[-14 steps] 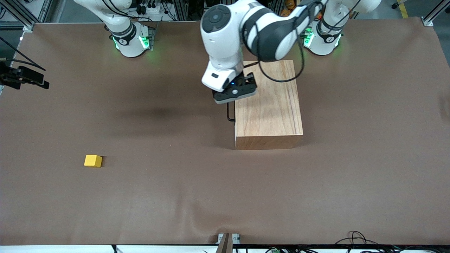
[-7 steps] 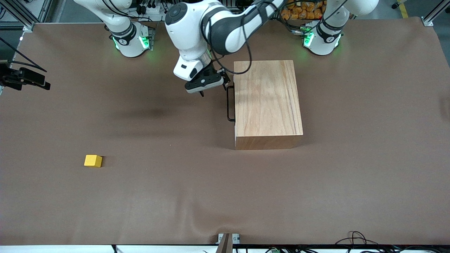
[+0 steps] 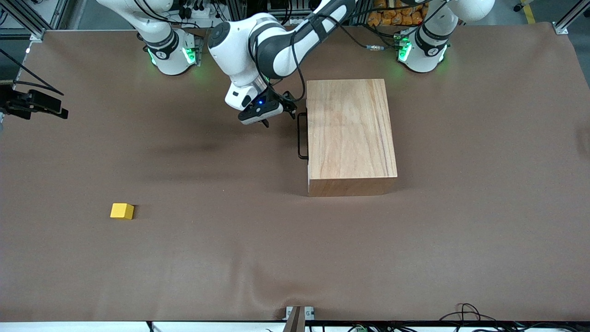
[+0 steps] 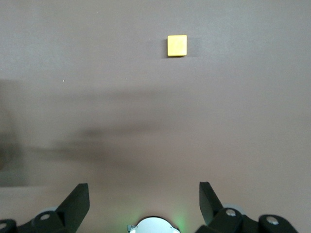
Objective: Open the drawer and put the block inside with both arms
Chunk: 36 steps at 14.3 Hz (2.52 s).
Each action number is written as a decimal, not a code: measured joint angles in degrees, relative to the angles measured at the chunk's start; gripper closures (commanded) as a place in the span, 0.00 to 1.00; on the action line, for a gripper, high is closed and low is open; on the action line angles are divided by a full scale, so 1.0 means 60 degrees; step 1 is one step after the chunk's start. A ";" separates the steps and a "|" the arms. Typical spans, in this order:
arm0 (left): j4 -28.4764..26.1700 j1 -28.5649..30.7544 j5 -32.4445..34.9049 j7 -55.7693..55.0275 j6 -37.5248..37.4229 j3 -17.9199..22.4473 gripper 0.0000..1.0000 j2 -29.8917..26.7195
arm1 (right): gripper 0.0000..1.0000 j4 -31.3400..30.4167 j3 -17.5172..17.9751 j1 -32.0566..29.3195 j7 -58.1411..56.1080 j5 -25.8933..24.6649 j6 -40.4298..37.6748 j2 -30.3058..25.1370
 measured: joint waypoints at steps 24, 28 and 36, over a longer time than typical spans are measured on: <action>-0.0001 0.0090 0.0012 0.1951 0.0606 0.0330 0.00 0.0863 | 0.00 0.0000 0.0040 0.0007 0.0000 0.0000 0.0109 0.0006; -0.0001 0.0132 0.0012 0.1951 0.1286 0.0330 0.00 0.0874 | 0.00 -0.0039 0.0044 0.0008 0.0000 0.0000 0.0189 0.0083; -0.0001 0.0206 -0.0592 0.1951 0.2507 0.0329 0.00 0.0927 | 0.00 -0.0313 0.0048 0.0049 0.0000 0.0000 0.2278 0.2434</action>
